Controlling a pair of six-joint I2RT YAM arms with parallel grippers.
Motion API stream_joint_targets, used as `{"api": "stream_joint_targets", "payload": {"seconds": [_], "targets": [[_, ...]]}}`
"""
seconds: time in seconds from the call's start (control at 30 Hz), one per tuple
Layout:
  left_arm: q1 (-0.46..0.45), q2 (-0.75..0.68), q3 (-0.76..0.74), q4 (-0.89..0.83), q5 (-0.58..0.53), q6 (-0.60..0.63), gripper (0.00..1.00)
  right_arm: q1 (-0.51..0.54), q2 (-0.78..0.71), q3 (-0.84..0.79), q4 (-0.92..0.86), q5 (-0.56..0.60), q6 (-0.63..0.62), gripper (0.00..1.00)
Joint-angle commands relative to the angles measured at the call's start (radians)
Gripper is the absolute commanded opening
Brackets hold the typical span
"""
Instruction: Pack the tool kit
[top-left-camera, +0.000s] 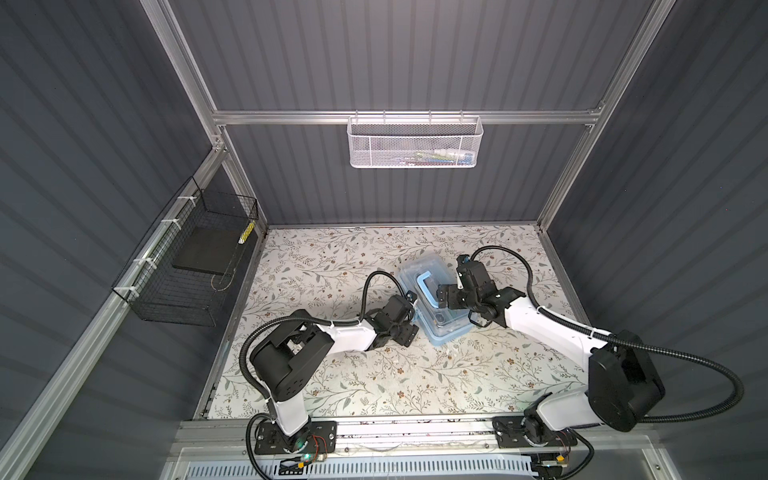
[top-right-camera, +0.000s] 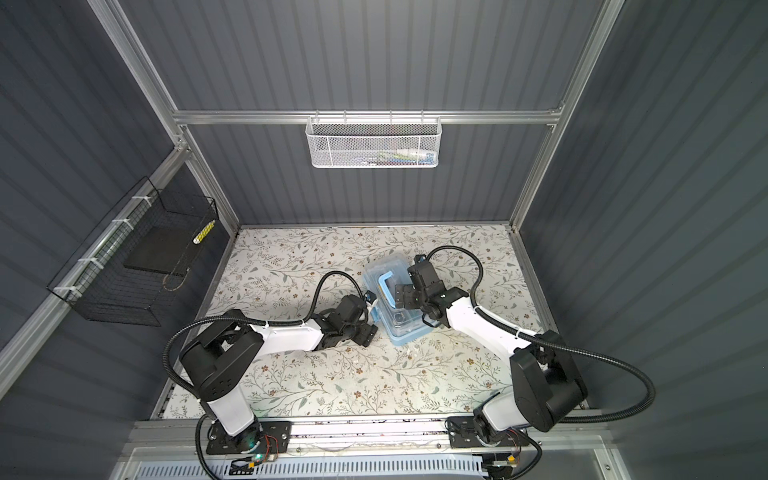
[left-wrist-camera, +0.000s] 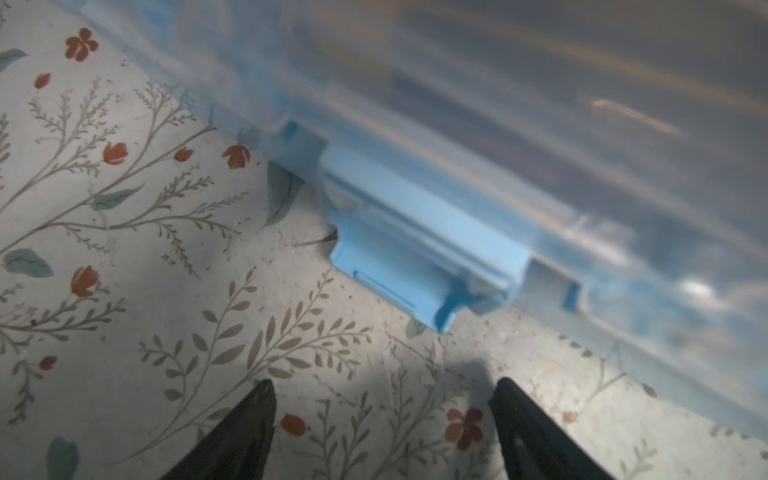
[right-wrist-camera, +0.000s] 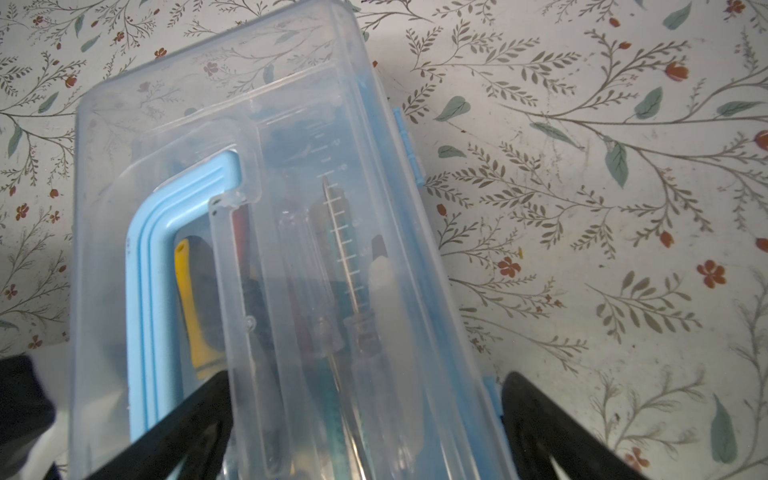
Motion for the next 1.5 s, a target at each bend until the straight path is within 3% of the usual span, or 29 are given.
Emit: {"api": "stream_joint_targets", "payload": {"seconds": [0.0,0.63,0.73,1.1,1.47], "targets": [[-0.007,0.028,-0.015,0.102,-0.023,0.013,0.86,-0.004,0.031,-0.035,-0.109,0.013,-0.009,0.99],[-0.008,0.066,-0.098,0.399,-0.106,-0.083,0.92,-0.007,0.057,-0.051,-0.134,0.008,-0.018,0.99],[-0.008,0.068,-0.114,0.441,-0.136,-0.091,1.00,-0.008,0.056,-0.057,-0.129,0.004,-0.015,0.99],[-0.009,0.086,-0.125,0.508,-0.202,-0.099,1.00,-0.007,0.061,-0.067,-0.126,0.007,-0.020,0.99],[-0.009,0.010,-0.186,0.584,-0.294,-0.096,1.00,-0.008,0.078,-0.070,-0.133,0.015,-0.023,0.99]]}}
